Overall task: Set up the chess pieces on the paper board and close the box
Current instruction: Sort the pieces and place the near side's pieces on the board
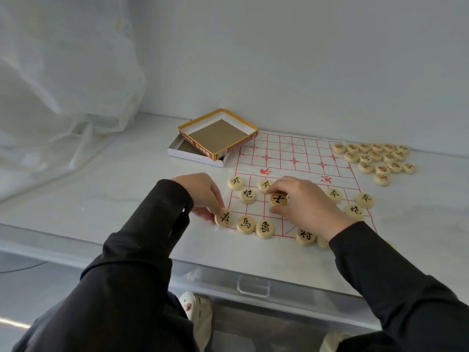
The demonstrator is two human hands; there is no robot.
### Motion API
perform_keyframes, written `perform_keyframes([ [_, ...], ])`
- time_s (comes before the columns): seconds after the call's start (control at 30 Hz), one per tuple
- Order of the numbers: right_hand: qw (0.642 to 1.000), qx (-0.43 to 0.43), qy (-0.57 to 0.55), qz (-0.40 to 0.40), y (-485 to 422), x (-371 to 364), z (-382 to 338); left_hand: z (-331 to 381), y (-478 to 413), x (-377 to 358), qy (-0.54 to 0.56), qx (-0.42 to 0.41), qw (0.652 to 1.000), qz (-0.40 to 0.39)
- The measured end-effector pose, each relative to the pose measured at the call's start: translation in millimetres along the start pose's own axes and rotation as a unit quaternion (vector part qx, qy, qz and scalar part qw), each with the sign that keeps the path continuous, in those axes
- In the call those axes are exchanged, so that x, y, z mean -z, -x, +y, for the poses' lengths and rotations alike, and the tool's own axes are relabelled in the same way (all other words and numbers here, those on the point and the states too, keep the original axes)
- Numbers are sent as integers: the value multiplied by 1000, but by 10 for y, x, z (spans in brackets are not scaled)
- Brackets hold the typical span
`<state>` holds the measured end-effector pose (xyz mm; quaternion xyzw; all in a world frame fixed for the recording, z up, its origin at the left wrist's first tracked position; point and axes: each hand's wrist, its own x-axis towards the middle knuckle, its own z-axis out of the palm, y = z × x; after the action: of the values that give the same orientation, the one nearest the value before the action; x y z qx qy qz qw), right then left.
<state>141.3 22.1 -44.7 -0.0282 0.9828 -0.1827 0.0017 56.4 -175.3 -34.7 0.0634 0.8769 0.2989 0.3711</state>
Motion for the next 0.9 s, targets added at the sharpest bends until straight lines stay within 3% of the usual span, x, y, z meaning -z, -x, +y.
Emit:
perform_keyframes([
  [0.9, 1000, 2, -13, 9, 28, 25, -10, -14, -37, -49, -24, 7, 999, -20],
])
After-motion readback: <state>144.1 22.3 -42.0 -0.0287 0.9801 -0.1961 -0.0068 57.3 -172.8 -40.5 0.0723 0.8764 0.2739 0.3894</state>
